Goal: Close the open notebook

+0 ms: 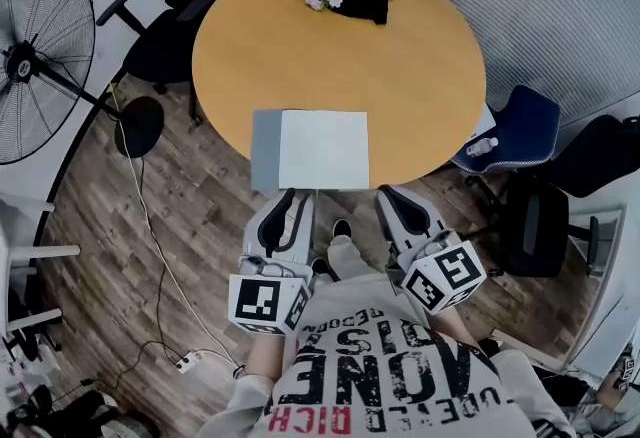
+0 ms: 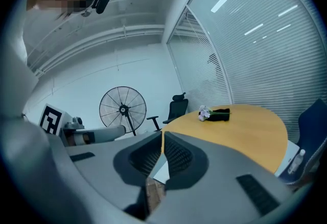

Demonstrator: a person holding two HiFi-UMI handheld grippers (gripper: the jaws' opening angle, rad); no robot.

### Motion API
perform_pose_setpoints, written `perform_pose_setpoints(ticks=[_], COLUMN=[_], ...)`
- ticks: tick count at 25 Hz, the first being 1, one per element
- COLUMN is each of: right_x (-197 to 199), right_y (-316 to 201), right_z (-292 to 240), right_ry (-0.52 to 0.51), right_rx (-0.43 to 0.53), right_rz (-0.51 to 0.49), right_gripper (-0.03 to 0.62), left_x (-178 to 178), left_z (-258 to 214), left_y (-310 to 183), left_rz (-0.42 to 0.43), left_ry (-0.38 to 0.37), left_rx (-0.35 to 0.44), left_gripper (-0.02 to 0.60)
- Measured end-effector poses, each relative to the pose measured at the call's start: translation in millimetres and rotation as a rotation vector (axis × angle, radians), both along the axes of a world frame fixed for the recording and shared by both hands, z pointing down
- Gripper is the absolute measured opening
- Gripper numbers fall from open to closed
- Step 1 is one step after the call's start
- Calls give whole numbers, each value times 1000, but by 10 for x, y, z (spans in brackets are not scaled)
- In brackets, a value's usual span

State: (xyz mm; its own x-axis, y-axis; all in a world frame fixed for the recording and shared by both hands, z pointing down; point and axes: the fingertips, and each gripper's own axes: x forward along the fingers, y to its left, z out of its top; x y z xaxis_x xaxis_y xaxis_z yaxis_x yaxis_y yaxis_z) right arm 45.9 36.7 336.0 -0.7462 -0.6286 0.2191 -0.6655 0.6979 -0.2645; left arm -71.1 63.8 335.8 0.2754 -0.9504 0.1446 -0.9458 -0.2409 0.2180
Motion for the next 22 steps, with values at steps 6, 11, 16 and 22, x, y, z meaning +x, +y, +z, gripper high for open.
perform_pose_setpoints(ticks=[6,11,16,22], right_x=[84,134,159,213], right_y=[-466,-745,-961,-1096], right_z=[122,147,156,187], right_ry=[4,3,3,6], right_rx=[-18,-23,-20,-15], right_rz=[6,-9,-26,-28], right_gripper=[20,20,20,20], left_x=[95,97,48,22], left_z=[-4,23,29,50], left_y=[-470,-744,-948,-1055], left_rz=[-2,-24,-58,-84], left_ry=[6,4,0,9], left_rx=[7,8,13,13], left_gripper=[98,98,98,98])
